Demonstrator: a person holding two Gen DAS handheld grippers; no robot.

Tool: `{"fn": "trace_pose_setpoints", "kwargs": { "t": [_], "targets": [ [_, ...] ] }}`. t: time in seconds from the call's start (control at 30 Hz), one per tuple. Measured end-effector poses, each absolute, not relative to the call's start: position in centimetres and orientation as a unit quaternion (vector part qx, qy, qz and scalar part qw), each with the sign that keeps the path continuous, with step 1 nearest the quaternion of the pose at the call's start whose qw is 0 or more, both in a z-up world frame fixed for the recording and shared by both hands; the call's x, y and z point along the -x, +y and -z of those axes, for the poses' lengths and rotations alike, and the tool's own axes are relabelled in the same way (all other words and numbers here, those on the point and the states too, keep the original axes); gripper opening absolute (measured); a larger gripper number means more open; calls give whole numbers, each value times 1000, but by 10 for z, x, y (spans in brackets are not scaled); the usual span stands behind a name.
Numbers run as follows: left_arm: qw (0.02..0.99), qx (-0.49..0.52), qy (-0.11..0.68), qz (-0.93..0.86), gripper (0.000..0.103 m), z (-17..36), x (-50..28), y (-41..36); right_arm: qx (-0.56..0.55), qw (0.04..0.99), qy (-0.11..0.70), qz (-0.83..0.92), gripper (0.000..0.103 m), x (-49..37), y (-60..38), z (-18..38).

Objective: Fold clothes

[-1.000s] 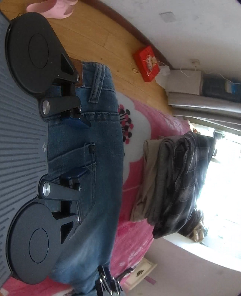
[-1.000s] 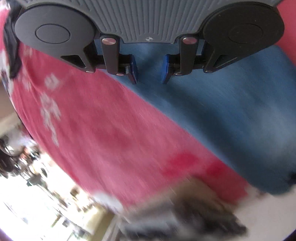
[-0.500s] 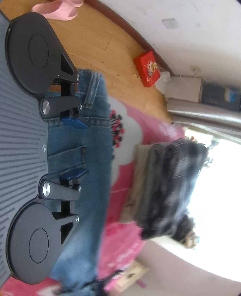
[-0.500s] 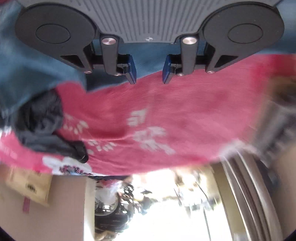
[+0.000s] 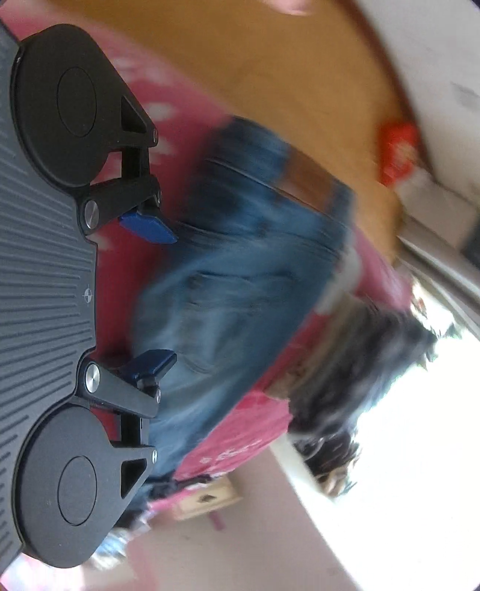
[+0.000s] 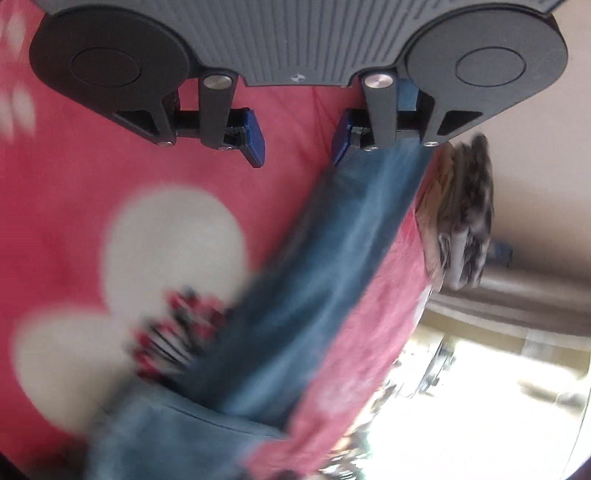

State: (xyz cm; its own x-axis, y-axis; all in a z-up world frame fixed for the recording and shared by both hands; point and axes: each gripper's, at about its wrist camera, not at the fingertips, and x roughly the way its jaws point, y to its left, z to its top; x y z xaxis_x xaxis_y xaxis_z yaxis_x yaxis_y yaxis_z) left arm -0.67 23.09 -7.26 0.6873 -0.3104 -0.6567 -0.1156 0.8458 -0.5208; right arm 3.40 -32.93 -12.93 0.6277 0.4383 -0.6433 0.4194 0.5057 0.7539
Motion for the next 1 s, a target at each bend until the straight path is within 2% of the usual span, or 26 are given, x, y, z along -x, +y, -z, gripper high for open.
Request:
{"fn": "trace_pose_setpoints", "kwargs": {
  "t": [0.1,0.2,0.37,0.43,0.57,0.77,0.8,0.83,1.0],
  "targets": [
    [879,264,393,50,64,74,7,222,-501,758,418,13,43,-21,-342,126],
    [882,256,394,44,64,75,6,213,-442,800,402,49,43,-15,-359,104],
    [889,229,395,40,64,76,2,195,-86,904,405,103,43,-33,-344,62],
    [899,192,392,47,64,75,-12,178,62,906,409,84,43,-46,-326,68],
    [908,141,392,48,64,80,-32,155,247,877,410,51,41,-68,-302,104],
    [911,103,395,49,64,87,-54,138,357,848,389,39,38,-83,-298,144],
    [911,99,397,48,64,88,-55,138,372,846,381,36,27,-82,-297,145],
    [911,95,400,47,64,90,-57,137,370,847,379,35,21,-82,-299,144],
    [911,76,403,42,64,94,-62,134,345,863,366,45,16,-81,-315,130]
  ]
}}
